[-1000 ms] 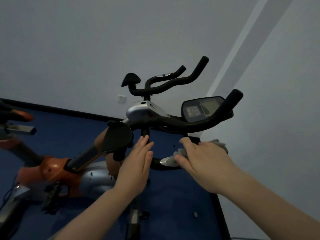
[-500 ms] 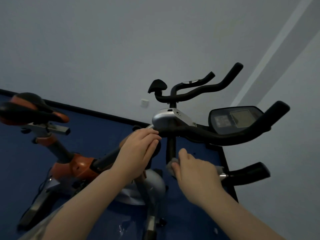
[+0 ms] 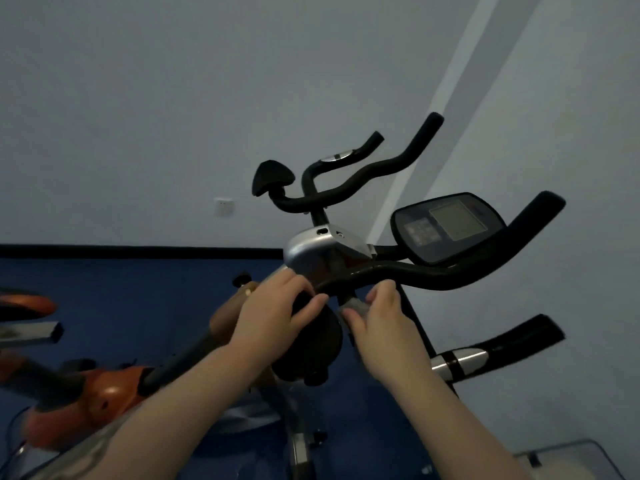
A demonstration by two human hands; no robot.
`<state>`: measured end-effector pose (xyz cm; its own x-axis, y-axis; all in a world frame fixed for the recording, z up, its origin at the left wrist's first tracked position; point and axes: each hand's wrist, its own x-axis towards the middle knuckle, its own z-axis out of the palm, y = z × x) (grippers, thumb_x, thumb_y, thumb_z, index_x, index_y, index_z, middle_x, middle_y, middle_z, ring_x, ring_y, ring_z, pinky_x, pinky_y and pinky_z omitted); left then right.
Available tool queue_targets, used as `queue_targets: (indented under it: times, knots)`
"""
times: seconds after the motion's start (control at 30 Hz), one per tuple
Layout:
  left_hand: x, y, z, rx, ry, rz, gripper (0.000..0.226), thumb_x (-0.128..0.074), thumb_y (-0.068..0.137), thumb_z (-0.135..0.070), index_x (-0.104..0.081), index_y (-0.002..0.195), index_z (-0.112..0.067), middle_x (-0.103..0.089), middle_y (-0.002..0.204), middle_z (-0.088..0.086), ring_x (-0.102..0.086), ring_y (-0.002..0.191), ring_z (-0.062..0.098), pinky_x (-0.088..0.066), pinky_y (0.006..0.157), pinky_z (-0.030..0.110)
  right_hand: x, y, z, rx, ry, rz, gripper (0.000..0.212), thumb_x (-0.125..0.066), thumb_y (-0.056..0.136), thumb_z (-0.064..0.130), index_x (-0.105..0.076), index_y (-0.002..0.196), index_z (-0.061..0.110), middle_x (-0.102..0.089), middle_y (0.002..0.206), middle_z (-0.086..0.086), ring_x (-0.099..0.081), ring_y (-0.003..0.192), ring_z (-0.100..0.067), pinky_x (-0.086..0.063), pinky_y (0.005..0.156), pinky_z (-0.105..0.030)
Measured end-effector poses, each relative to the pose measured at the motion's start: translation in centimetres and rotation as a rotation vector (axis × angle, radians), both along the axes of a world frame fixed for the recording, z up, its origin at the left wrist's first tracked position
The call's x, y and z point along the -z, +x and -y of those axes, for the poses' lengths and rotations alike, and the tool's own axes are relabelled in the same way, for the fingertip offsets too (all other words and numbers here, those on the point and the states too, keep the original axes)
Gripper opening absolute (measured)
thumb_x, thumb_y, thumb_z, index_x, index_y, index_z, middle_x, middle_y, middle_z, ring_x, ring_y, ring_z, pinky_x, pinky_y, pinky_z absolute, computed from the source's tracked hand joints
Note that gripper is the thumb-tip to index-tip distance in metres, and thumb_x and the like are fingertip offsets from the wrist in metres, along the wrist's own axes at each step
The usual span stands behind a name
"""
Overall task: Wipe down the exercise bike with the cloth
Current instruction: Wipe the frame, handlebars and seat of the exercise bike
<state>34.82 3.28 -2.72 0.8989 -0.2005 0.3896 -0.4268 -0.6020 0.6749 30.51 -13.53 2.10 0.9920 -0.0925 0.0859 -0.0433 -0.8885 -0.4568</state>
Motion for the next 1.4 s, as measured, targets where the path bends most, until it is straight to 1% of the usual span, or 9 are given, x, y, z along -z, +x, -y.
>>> queue_targets:
  times: [0.2,0.3,0.43,0.53,0.73,0.87,1.07,1.23,1.4]
  knots:
    - [2.0,0.9,-0.2,0.014,-0.275,-0.139,0.028,-0.043,0.086,-0.062,-0.047,0.075,-0.036,-0.058,0.075,-0.012,-0.056,0.070,0.003,-0.038,0.055,0.026,1.5,-2.1,0.1,0.065,-0.353,-0.045,0.028,-0.033,0.098,0.057,-0.028,0.107,0.030,-0.055,0.105,0.008,-0.060,0.078,-0.014,-0.031,0.053,-0.026]
    - [2.1,1.1,-0.1,0.050,-0.330,-0.166,0.030,-0.045,0.083,-0.067,-0.047,0.077,-0.038,-0.058,0.079,-0.014,-0.057,0.064,0.008,-0.045,0.052,0.032,1.4,0.5,-1.3,0.158,-0.214,-0.115,0.030,-0.032,0.100,0.052,-0.031,0.110,0.024,-0.060,0.110,0.000,-0.063,0.090,-0.025,-0.042,0.066,-0.035]
    - [2.8,1.4,-0.1,0.044,-0.444,-0.304,0.035,-0.052,0.072,-0.074,-0.052,0.083,-0.041,-0.059,0.087,-0.019,-0.059,0.074,0.003,-0.055,0.063,0.038,1.4,-0.2,-1.2,0.201,-0.096,-0.065,0.026,-0.044,0.097,0.051,-0.025,0.103,0.035,-0.055,0.091,0.009,-0.052,0.069,-0.012,-0.039,0.058,-0.032]
    - [3.0,1.9,0.0,0.084,-0.476,-0.359,0.037,-0.054,0.069,-0.076,-0.054,0.091,-0.046,-0.059,0.096,-0.027,-0.058,0.086,-0.006,-0.054,0.070,0.031,1.7,-1.2,-0.4,0.171,-0.144,-0.104,0.031,-0.047,0.093,0.057,-0.021,0.102,0.041,-0.048,0.083,0.016,-0.047,0.064,-0.003,-0.035,0.054,-0.025]
    - [2.5,1.8,-0.2,0.184,-0.566,-0.473,0.050,-0.058,0.064,-0.079,-0.059,0.104,-0.049,-0.062,0.097,-0.031,-0.060,0.092,-0.011,-0.047,0.065,0.006,1.6,1.9,-1.1,0.239,0.088,-0.161,0.027,-0.048,0.097,0.050,-0.033,0.106,0.029,-0.056,0.092,0.008,-0.054,0.077,-0.004,-0.038,0.059,-0.023]
    - [2.6,2.0,-0.3,0.220,-0.587,-0.532,0.050,-0.068,0.064,-0.069,-0.062,0.107,-0.046,-0.066,0.100,-0.023,-0.059,0.095,-0.012,-0.049,0.073,0.011,1.4,0.3,0.2,0.175,0.039,-0.219,0.028,-0.050,0.096,0.047,-0.029,0.110,0.037,-0.057,0.091,0.013,-0.058,0.082,-0.003,-0.046,0.068,-0.026]
    - [2.6,2.5,-0.2,0.259,-0.571,-0.551,0.065,-0.073,0.056,-0.072,-0.061,0.114,-0.044,-0.065,0.104,-0.021,-0.057,0.098,-0.014,-0.045,0.079,0.013,1.0,2.3,-1.1,0.237,0.213,-0.189,0.041,-0.056,0.096,0.040,-0.037,0.127,0.022,-0.055,0.108,0.007,-0.057,0.099,-0.011,-0.048,0.085,-0.032]
    - [2.8,2.5,-0.3,0.255,-0.523,-0.571,0.071,-0.072,0.050,-0.077,-0.059,0.114,-0.048,-0.062,0.108,-0.023,-0.056,0.101,-0.009,-0.043,0.077,0.012,1.3,0.4,0.4,0.172,0.021,-0.280,0.050,-0.055,0.095,0.044,-0.034,0.134,0.023,-0.053,0.103,0.011,-0.055,0.090,-0.007,-0.042,0.073,-0.024]
    - [2.6,2.6,-0.3,0.253,-0.558,-0.547,0.061,-0.077,0.056,-0.069,-0.061,0.111,-0.046,-0.065,0.103,-0.020,-0.056,0.095,-0.016,-0.046,0.069,0.003,1.6,3.0,-1.5,0.270,0.203,-0.155,0.041,-0.058,0.094,0.043,-0.042,0.125,0.021,-0.050,0.087,0.017,-0.050,0.079,0.001,-0.039,0.064,-0.018]
